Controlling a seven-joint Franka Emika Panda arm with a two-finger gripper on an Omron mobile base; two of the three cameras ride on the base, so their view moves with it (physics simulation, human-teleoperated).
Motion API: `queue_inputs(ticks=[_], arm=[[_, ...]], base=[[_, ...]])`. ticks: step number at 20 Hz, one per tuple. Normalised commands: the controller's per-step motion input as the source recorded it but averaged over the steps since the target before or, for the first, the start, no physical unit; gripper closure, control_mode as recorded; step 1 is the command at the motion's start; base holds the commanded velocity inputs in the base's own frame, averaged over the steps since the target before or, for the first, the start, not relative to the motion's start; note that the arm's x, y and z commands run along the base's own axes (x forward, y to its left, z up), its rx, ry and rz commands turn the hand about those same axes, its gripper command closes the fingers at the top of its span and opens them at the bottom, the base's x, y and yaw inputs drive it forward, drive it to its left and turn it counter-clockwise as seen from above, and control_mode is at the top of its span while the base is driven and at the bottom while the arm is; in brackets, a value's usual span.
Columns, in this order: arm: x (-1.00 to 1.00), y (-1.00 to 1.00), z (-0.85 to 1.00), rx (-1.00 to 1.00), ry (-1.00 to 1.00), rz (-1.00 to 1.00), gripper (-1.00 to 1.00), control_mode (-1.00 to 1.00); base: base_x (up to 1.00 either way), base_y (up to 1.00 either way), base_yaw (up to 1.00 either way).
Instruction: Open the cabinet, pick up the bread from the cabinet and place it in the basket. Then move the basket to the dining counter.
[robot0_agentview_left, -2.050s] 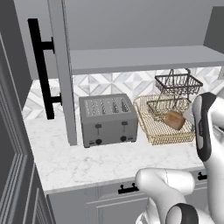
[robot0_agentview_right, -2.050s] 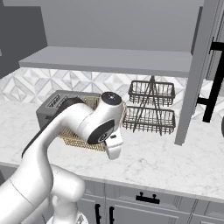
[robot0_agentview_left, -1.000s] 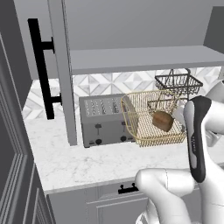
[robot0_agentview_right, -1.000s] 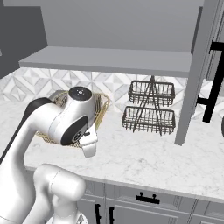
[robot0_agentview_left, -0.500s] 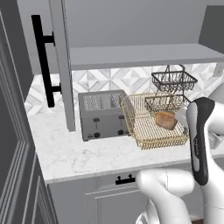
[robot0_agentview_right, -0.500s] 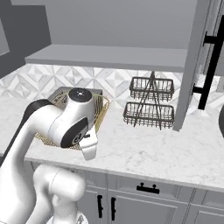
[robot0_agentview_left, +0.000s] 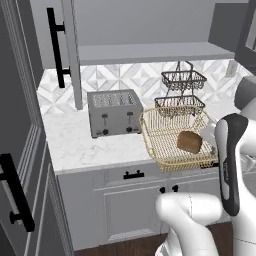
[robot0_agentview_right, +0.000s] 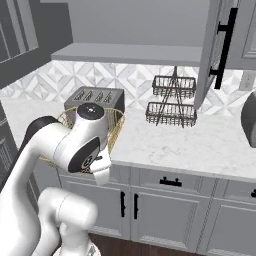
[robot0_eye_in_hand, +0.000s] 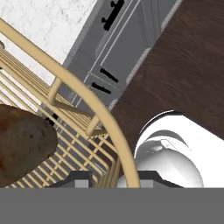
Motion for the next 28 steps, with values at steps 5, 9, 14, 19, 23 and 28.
queue_inputs(ticks=[5, 9, 14, 19, 23, 28], arm=[[0.00, 0.00, 0.00, 0.00, 0.00, 0.00, 1.00, 1.00], [0.00, 0.00, 0.00, 0.00, 0.00, 0.00, 1.00, 1.00], [0.00, 0.00, 0.00, 0.00, 0.00, 0.00, 1.00, 1.00], [0.00, 0.00, 0.00, 0.00, 0.00, 0.00, 1.00, 1.00], [0.00, 0.00, 0.00, 0.00, 0.00, 0.00, 1.00, 1.00], [0.00, 0.00, 0.00, 0.00, 0.00, 0.00, 1.00, 1.00]], base=[[-0.66, -0.40, -0.03], [-0.64, -0.44, -0.08], [-0.26, -0.49, -0.50], [0.00, -0.31, -0.83], [0.00, -0.19, -0.88], [0.00, -0.13, -0.92]])
